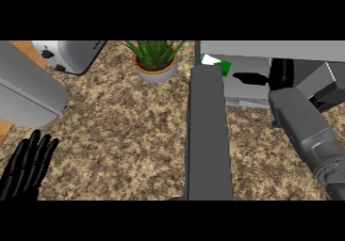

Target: Pick up the milk, place it into the microwave and close the microwave

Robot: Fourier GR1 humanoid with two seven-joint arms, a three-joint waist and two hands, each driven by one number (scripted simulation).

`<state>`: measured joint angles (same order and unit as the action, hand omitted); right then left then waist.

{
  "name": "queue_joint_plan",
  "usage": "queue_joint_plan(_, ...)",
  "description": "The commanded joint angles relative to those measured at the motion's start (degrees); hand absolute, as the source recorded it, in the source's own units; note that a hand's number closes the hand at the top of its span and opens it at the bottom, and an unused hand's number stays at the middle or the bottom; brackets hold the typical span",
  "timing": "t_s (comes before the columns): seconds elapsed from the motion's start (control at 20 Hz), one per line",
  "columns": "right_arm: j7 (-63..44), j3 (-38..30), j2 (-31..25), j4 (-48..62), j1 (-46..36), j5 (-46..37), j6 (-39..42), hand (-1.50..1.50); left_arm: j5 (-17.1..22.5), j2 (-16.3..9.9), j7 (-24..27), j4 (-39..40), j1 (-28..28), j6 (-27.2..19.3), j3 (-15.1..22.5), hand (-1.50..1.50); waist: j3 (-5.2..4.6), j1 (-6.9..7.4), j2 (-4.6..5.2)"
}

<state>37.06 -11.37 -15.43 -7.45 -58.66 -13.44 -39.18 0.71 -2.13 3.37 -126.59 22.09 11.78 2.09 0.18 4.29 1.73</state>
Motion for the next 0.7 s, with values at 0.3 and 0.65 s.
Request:
queue_joint_plan(0.3, 5.53, -3.26, -2.58, -1.23, 2.06, 3.21, 11.34, -1.5, -2.87, 2.05, 0.9, -0.3, 1.55, -1.32, 2.64, -1.5, -0.02, -1.07, -0.5)
queue_joint_plan(0.65, 7.15, -5.7, -1.68, -2.49, 4.63, 6.4, 19.31, -1.5, -0.86, 0.8, 1.34, 0.44, 2.23, 0.18, 0.6, -1.5, -0.11, -2.38, -1.12)
